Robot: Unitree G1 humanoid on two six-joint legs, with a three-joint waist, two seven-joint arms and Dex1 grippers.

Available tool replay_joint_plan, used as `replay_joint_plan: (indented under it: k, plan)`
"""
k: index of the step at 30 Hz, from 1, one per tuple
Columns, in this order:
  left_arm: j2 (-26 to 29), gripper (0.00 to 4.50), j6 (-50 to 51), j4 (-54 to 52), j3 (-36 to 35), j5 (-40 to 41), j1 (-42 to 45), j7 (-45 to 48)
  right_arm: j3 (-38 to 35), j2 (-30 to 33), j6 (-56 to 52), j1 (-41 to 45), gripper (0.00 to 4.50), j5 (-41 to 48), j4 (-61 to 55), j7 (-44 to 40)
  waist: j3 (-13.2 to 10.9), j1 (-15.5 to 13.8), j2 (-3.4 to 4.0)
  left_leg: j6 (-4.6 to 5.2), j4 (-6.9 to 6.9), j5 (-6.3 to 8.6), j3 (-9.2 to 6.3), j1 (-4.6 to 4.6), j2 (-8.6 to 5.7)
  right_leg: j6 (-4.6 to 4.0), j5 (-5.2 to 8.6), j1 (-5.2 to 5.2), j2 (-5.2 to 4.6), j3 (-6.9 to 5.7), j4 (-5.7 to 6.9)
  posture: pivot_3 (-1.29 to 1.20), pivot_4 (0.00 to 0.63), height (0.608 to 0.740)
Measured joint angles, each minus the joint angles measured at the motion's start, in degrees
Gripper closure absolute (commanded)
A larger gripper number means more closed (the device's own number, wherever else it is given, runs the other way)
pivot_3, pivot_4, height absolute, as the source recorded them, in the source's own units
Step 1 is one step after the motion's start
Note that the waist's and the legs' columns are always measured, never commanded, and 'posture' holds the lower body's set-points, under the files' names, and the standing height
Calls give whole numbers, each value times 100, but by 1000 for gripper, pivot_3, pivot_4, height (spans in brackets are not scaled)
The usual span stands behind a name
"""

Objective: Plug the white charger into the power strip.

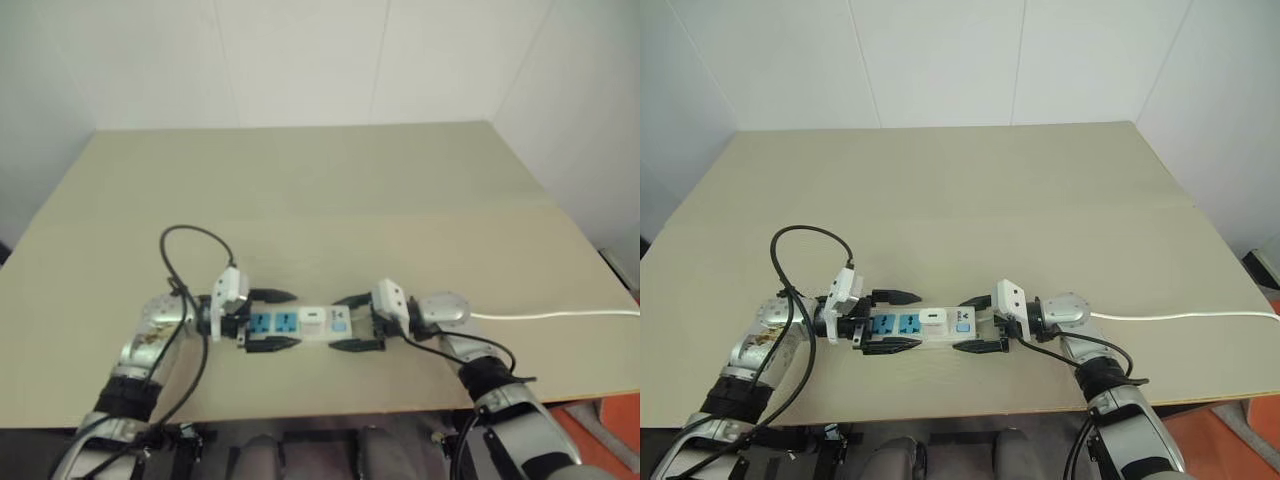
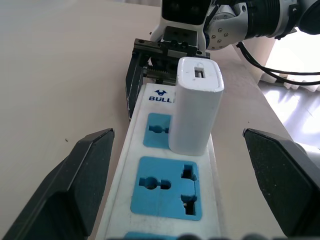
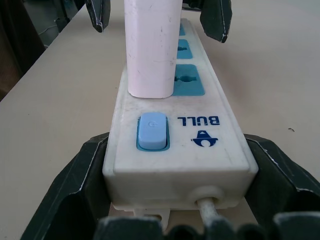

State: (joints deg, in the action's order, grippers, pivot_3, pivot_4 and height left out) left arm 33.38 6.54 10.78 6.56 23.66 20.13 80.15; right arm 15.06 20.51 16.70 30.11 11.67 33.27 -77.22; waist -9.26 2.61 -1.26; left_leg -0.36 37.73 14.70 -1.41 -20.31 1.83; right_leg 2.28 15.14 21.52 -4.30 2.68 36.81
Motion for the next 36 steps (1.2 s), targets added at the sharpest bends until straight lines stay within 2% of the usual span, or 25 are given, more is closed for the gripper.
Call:
replay_joint_plan:
  k: [2, 7, 11, 15, 21, 24, 31, 36]
  plan:
    - [159, 0, 129, -2, -74, 88, 69, 134, -1, 16, -84, 10, 55, 5, -27, -22, -4, -5, -8, 0, 0, 0, -2, -14, 2, -2, -1, 13, 2, -3, -1, 0, 150, 740]
    - [560, 0, 244, -116, -407, 324, 469, 402, 0, 198, -195, -51, 55, 2, -358, -21, -10, -40, -20, -1, 8, -1, -6, -82, -1, -5, -7, 75, -3, -11, -2, 0, 150, 740]
    - [803, 0, 262, -146, -634, 370, 547, 480, -138, 697, -595, -241, 55, 103, -821, -58, -26, -112, -15, 2, 7, 2, -5, -115, -3, -3, -5, 94, -8, -19, -18, 0, 150, 740]
    - [1281, 0, 401, -215, -810, 373, 529, 609, -733, 1502, -978, -791, 55, 418, -1649, -53, -38, -186, -9, 2, 11, 2, -5, -214, -2, -3, -5, 198, -7, -21, -7, 0, 150, 740]
    - [1915, 0, 450, -341, -1210, 340, 189, 530, -1830, 2388, -1620, -1631, 55, 1076, -2882, 139, -47, -158, -4, 25, 8, 15, 1, -223, 0, -2, -4, 201, -5, -20, -10, 0, 150, 740]
    - [2236, 0, 551, -525, -1565, 342, -366, 423, -2412, 2659, -1866, -2208, 55, 1266, -3216, 357, -55, -165, -5, 34, 8, 21, 2, -221, 0, 2, 3, 201, -7, -20, -17, 0, 150, 740]
    - [2296, 0, 920, -1521, -2289, 580, -1634, -7, -3346, 2743, -2243, -3252, 55, 1452, -4092, 971, -62, -182, -4, 33, 9, 21, 5, -211, 1, 2, 5, 190, -9, -18, -26, 0, 150, 740]
    - [1952, 0, 1360, -2172, -2698, 1002, -1811, -708, -3827, 2613, -2610, -4013, 55, 1652, -4984, 1492, -63, -202, -6, 32, 11, 21, 2, -194, -1, 3, 5, 166, -10, -20, -21, 0, 150, 740]
